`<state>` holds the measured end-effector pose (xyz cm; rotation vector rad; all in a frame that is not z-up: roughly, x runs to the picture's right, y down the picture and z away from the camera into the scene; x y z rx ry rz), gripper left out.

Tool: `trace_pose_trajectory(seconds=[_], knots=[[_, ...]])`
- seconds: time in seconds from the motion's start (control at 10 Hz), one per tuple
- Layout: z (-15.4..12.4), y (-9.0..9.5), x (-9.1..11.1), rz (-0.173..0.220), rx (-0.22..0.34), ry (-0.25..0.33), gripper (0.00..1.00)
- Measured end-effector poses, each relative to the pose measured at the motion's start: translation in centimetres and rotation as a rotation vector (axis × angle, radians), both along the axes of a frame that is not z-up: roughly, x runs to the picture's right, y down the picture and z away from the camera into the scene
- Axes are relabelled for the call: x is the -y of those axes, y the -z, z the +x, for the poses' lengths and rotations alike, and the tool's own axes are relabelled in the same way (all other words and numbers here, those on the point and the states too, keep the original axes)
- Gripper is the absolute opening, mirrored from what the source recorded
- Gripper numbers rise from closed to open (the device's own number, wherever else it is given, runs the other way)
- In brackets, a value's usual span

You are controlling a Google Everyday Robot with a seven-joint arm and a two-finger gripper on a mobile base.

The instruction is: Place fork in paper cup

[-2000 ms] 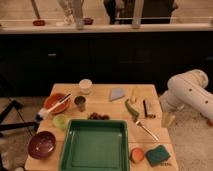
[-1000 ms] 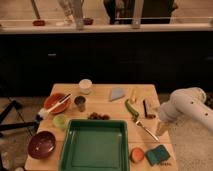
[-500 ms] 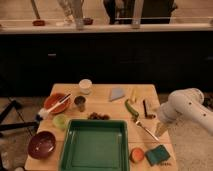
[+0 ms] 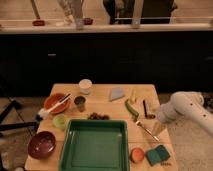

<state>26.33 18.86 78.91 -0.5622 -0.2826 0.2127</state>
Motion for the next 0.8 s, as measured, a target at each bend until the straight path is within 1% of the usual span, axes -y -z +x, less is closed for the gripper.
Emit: trace_pose_trajectory(seconds=[0.1, 0.3, 0.4, 0.6, 0.8], knots=[[-0.4, -0.3, -0.1, -0.005, 0.016, -0.02, 0.8], [-0.8, -0.7, -0.6, -0.015, 0.043, -0.039, 0.8], [-1.1, -0.8, -0.9, -0.023, 0.056, -0.037, 0.8], [-2.3, -1.1, -1.9, -0.043, 0.09, -0.013, 0.8], [-2.7, -1.2, -3.2, -0.063, 0.106, 0.002, 0.8]])
